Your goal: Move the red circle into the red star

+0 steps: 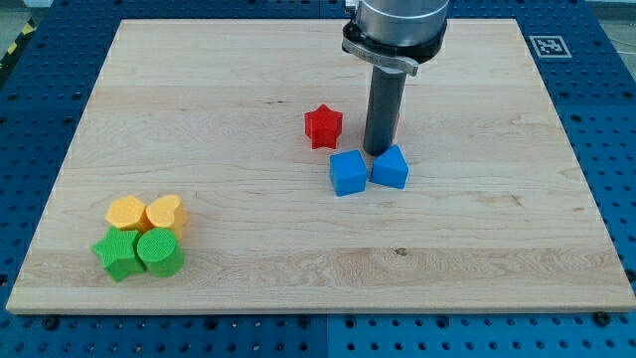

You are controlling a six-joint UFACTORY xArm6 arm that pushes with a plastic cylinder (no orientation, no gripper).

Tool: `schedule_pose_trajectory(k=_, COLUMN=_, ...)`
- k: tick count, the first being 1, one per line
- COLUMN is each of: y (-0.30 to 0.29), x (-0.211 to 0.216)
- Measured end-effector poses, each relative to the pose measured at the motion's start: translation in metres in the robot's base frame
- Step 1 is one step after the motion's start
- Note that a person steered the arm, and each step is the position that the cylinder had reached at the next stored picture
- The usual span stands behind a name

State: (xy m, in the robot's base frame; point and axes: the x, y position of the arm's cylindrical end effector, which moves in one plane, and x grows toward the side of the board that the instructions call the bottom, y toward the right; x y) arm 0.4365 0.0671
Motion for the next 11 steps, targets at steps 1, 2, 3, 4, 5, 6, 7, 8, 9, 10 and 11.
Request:
schedule_pose_trajectory(k=1, y=0.022, x=-0.004)
schedule_pose_trajectory(k=2, y=0.041, x=-0.004)
schedule_pose_trajectory(k=3, y=0.054, x=-0.019)
schedule_pose_trajectory(k=4, y=0.043, x=-0.039)
schedule_pose_trajectory(k=5, y=0.019, x=-0.039)
schedule_pose_trajectory(k=6, y=0.018, x=-0.038)
schedule_pose_trajectory(k=7, y=0.012, x=-0.038)
schedule_pose_trajectory(k=8, y=0.011, x=-0.038)
schedule_pose_trajectory(k=9, y=0.011, x=-0.038)
schedule_pose_trajectory(k=10, y=0.011, x=-0.032)
schedule_pose_trajectory(k=11, y=0.011, x=-0.03)
